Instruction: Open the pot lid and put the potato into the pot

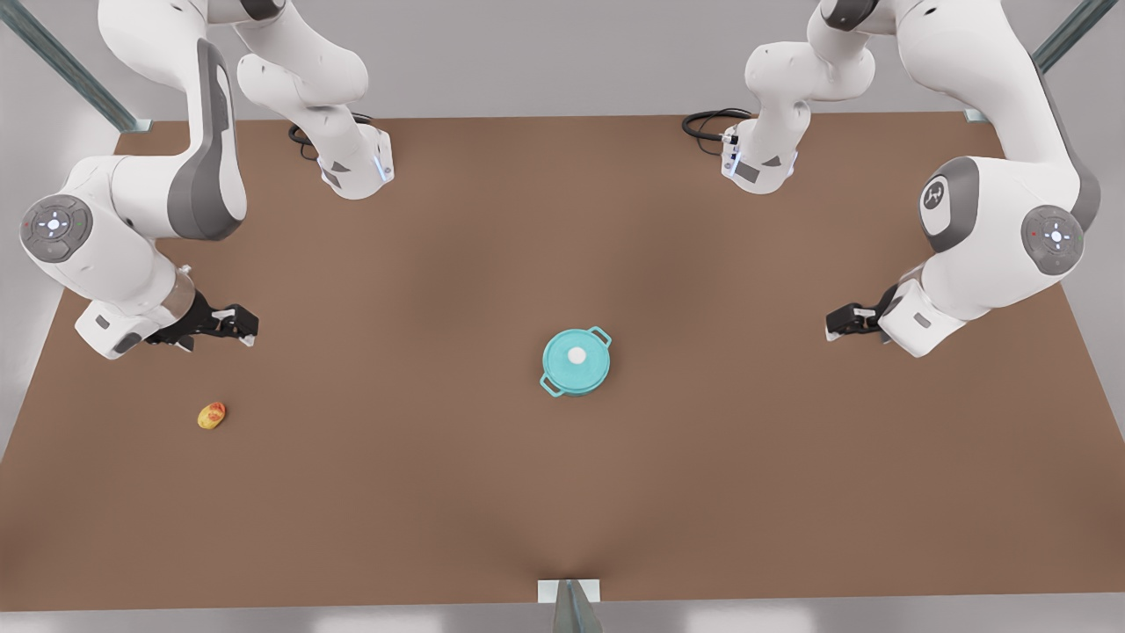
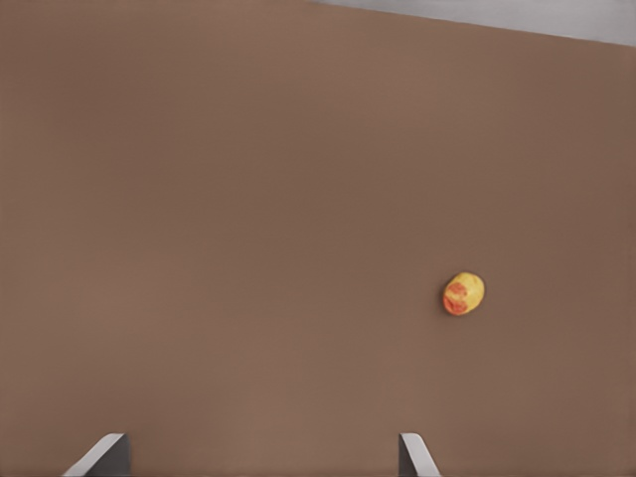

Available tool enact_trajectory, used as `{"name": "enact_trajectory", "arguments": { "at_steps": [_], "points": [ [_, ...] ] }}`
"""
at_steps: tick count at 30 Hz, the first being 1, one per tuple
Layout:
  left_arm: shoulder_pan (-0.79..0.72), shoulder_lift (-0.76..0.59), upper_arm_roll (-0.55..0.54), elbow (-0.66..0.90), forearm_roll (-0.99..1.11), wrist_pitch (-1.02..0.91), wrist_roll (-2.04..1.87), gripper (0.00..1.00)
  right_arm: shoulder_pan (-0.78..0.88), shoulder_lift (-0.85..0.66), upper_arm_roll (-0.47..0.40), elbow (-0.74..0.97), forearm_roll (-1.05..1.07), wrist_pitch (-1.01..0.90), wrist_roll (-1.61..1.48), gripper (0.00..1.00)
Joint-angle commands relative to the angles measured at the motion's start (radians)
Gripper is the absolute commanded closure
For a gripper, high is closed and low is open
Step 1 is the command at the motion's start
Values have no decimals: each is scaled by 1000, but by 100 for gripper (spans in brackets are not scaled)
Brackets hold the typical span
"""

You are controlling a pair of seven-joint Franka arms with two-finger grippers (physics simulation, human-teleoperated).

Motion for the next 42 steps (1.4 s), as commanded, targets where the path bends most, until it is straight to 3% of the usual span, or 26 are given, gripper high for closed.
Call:
{"name": "enact_trajectory", "arguments": {
  "at_steps": [1, 4, 8, 10, 12, 14, 21, 31, 42],
  "points": [
    [0, -1, -2, 0, 9, 9, 6, 0, -1, 0, 0, 1, -1, 3, -12, 0],
    [-48, 14, -16, 9, 43, 8, -7, 0, -30, 49, -8, 2, 2, 17, 72, 0],
    [-456, 168, -18, 97, 38, 81, -630, 0, -137, 133, -11, 4, 15, 120, 114, 0],
    [-572, 303, -18, 207, 43, 160, -819, 0, -137, 170, -9, 10, 8, 123, 116, 0],
    [-637, 376, -18, 212, 124, 212, -928, 0, -137, 192, -9, 19, 10, 170, 115, 0],
    [-654, 425, -18, 215, 124, 278, -988, 0, -139, 204, -9, -78, 5, 351, 109, 0],
    [-606, 497, -7, 212, 129, 358, -882, 0, -177, 248, -29, -171, 13, 520, 175, 0],
    [-686, 520, -16, 123, 173, 487, -923, 0, -223, 371, -29, -167, 11, 650, 200, 0],
    [-675, 539, -11, 92, 209, 540, -923, 0, -286, 479, -29, -207, 1, 779, 197, 0]
  ]
}}
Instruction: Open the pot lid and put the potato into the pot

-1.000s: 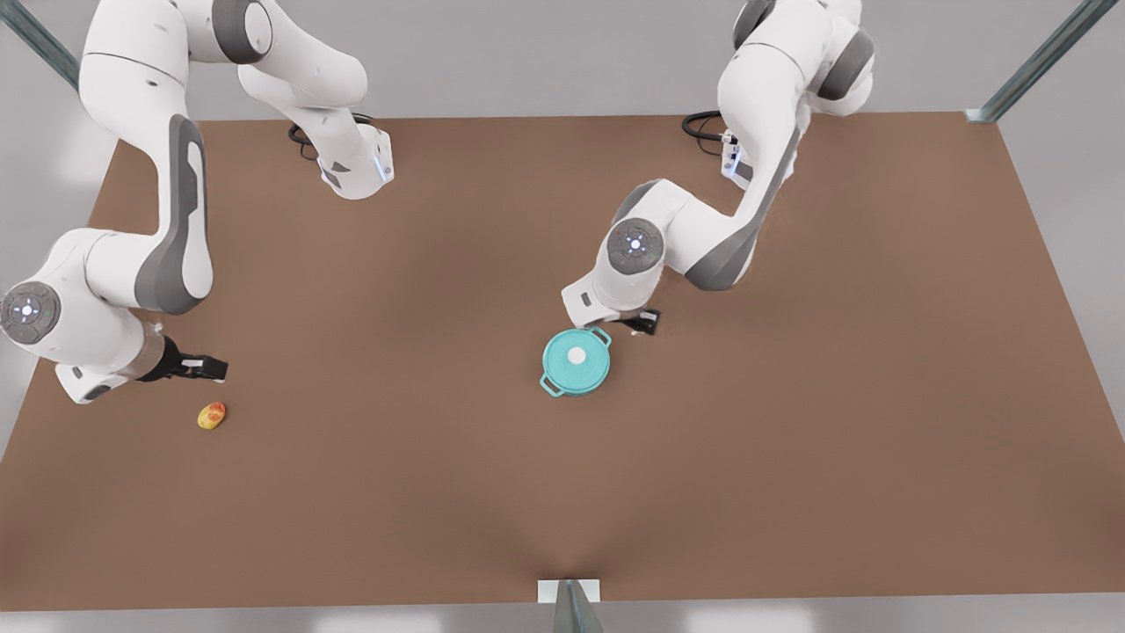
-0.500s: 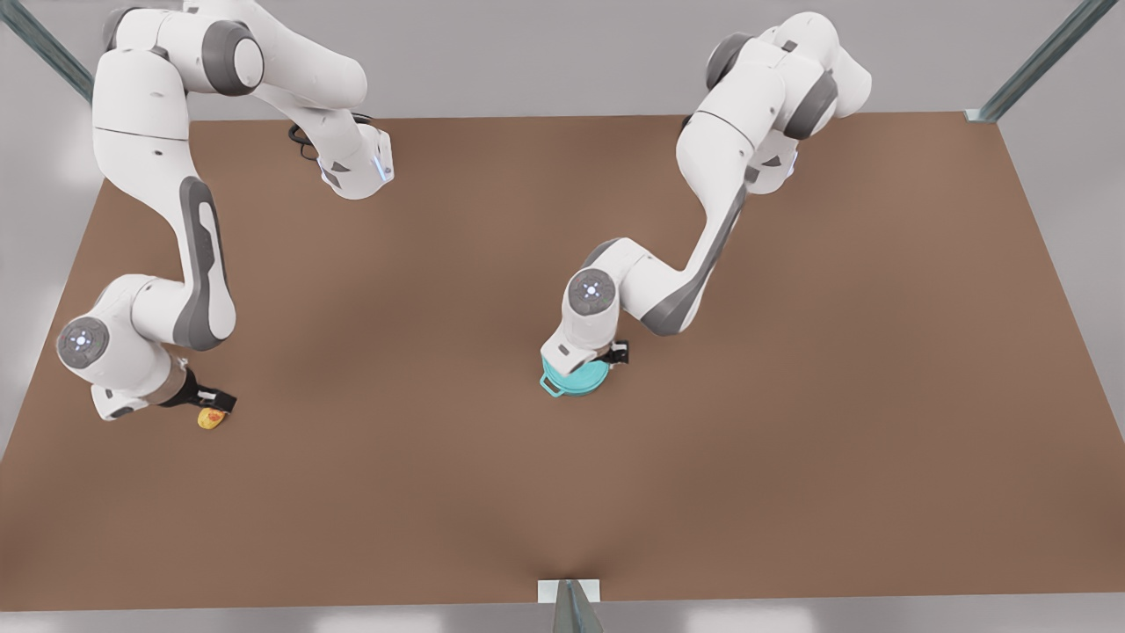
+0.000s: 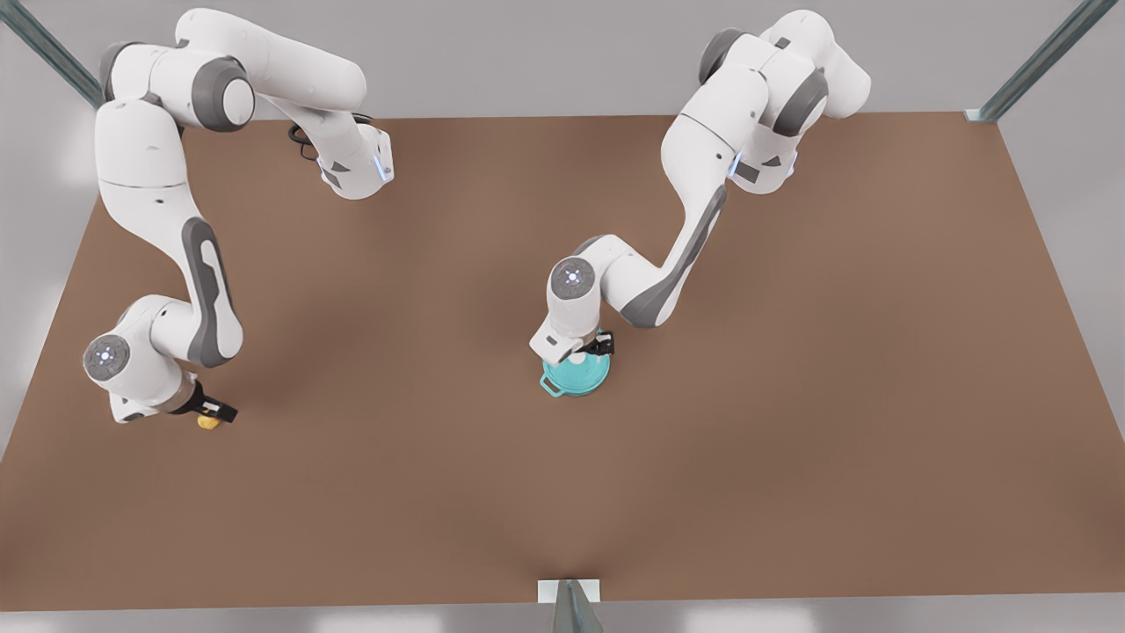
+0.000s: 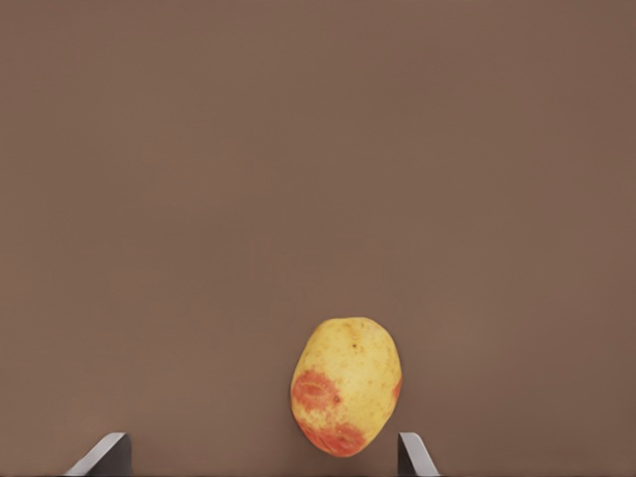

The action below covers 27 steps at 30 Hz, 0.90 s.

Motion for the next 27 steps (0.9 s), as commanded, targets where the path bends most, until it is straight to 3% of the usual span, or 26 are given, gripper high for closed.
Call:
{"name": "enact_trajectory", "arguments": {
  "at_steps": [1, 15, 18, 19, 23, 27],
  "points": [
    [-1, 3, 0, -4, 3, 47, -134, 0, -10, 8, 0, -3, -1, 71, 32, 0],
    [-10, 36, 3, -42, 44, 87, -152, 0, -38, 77, 1, 22, -1, 155, 28, 0],
    [-11, 29, 3, -42, 43, 76, -155, 56, -36, 79, 3, -17, -1, 192, 32, 0],
    [-11, 28, 3, -42, 43, 74, -155, 63, -36, 77, 3, -20, -1, 192, 32, 0],
    [-8, 23, 5, -18, 44, 21, -145, 76, -41, 77, 3, -18, -2, 192, 28, 0],
    [44, 23, 6, 64, 40, -120, -59, 77, -41, 65, 5, -6, -2, 184, 23, 0]
  ]
}}
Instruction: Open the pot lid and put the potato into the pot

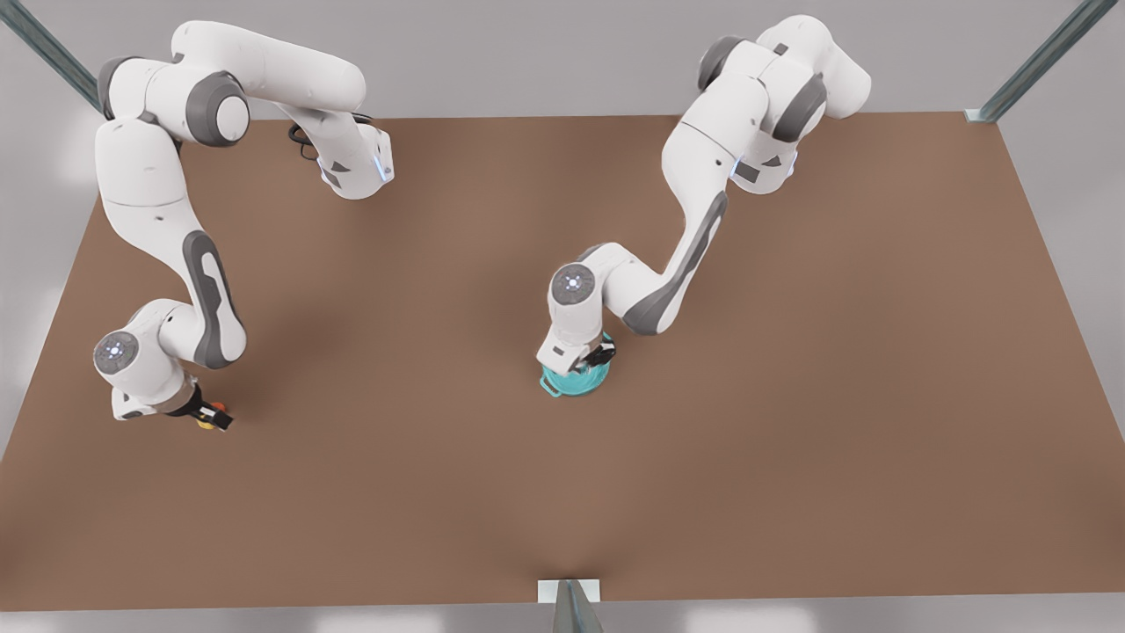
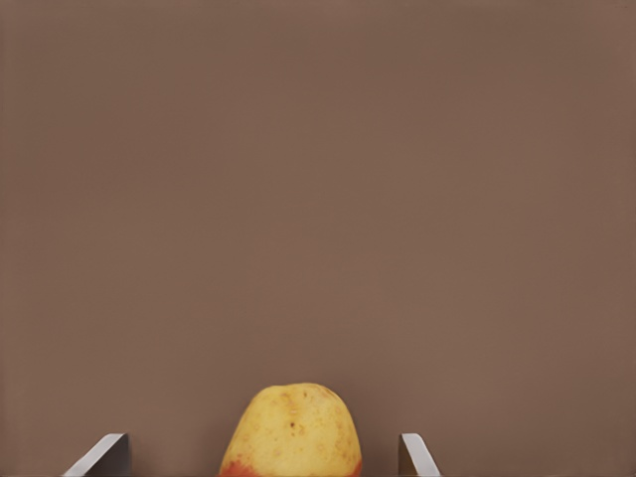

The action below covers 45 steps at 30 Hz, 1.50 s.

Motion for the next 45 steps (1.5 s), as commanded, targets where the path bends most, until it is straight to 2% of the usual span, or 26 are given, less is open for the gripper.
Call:
{"name": "enact_trajectory", "arguments": {
  "at_steps": [1, 5, 8, 9, 10, 11, 12, 14, 16, 17, 19, 20, 22, 25, 28, 30, 35, 45],
  "points": [
    [51, -1, 1, 25, -20, -117, 134, 77, -2, -1, 0, 4, 2, 8, -4, 0],
    [283, 11, 6, 45, -17, -120, 416, 76, 2, 3, 4, 3, 2, 6, -2, 0],
    [392, 97, 4, 58, -18, 36, 527, 75, -19, 9, 4, 3, -21, 14, -6, 0],
    [396, 100, 4, 58, -17, 42, 528, 0, -22, 15, 4, 4, -21, 15, -6, 0],
    [396, 88, 1, 57, -18, 36, 538, 0, -38, 18, 4, 4, -31, 15, -6, 0],
    [398, 40, -11, 61, -32, -137, 645, 0, -39, 20, 4, 4, -34, 15, -6, 0],
    [435, -73, -11, 91, -136, -356, 835, 0, -38, 22, 6, 3, -34, 17, -4, 0],
    [514, -288, -10, 94, -167, -608, 953, 0, -36, 29, 6, 1, -32, 17, 4, 0],
    [519, -361, -5, 92, -158, -659, 976, 0, -35, 29, 11, 1, -32, 17, 10, 0],
    [542, -446, 9, 36, -170, -660, 982, 0, -33, 29, 14, 1, -31, 17, 13, 0],
    [584, -652, 10, -208, -173, -562, 1064, 0, -30, 29, 15, -2, -28, 17, 20, 0],
    [582, -613, 6, -150, -155, -561, 1067, 0, -30, 29, 20, -2, -28, 17, 30, 6],
    [585, -590, 7, -142, -168, -561, 1016, 0, -30, 29, 21, 0, -28, 17, 40, 13],
    [636, -553, 18, -133, -176, -544, 1016, 0, -29, 25, 23, -3, -26, 8, 44, 18],
    [639, -538, 16, -129, -195, -538, 1015, 0, -30, 23, 23, -3, -28, 6, 42, 26],
    [646, -543, 21, -130, -214, -547, 1008, 0, -32, 23, 23, -3, -28, 5, 31, 28],
    [653, -546, 21, -132, -213, -571, 1010, 0, -32, 22, 23, -5, -28, 5, 42, 40],
    [663, -544, 22, -127, -211, -573, 1009, 0, -29, -1, 26, -11, -26, 0, 45, 42]
  ]
}}
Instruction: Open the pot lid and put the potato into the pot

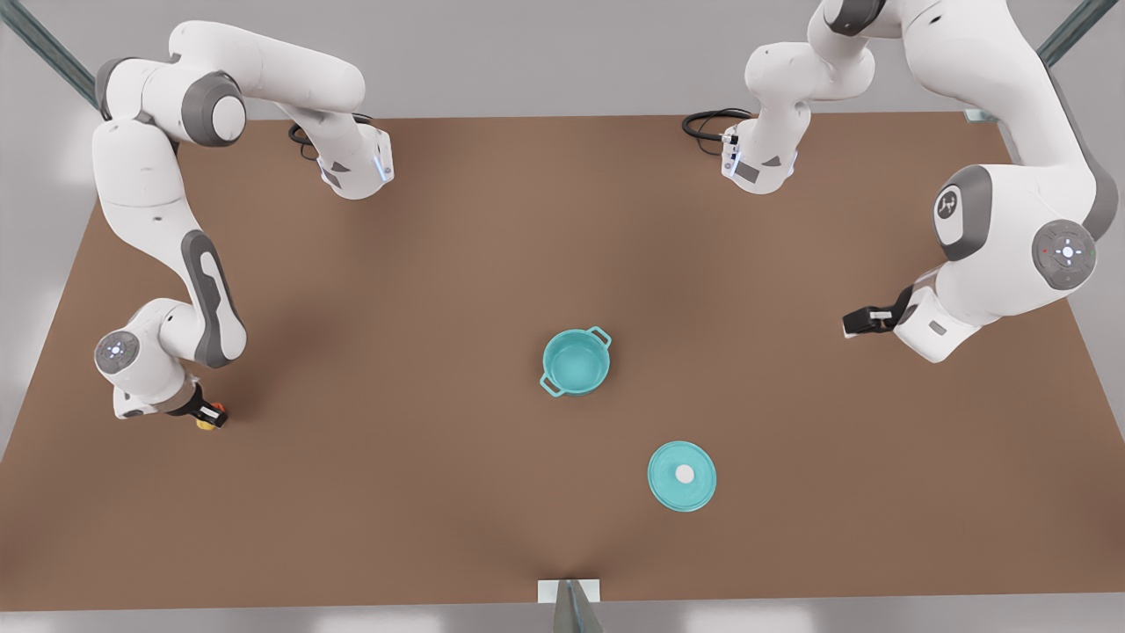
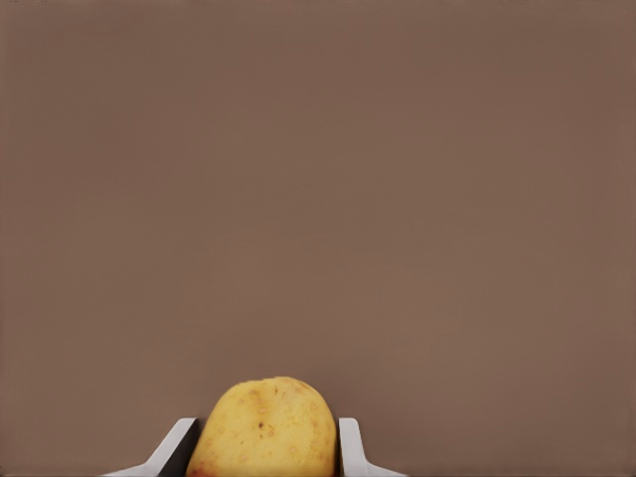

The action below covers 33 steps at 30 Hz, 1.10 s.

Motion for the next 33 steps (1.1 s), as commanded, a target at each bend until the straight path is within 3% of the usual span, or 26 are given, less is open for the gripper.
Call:
{"name": "enact_trajectory", "arguments": {
  "at_steps": [1, 13, 23, 33],
  "points": [
    [-1, 0, -1, 0, 1, -4, 114, 0, 0, -11, 3, -2, -2, -7, 12, 42],
    [-4, 5, -9, 6, 1, -1, 126, 0, 121, -121, 46, 4, 20, -185, 221, 43],
    [-1, 6, -7, 16, 2, -1, 125, 0, 427, -192, 48, 15, 110, -326, 653, 43],
    [-1, 8, -7, 19, 2, -1, 120, 0, 752, -171, 48, 168, 138, -442, 1172, 43]
  ]
}}
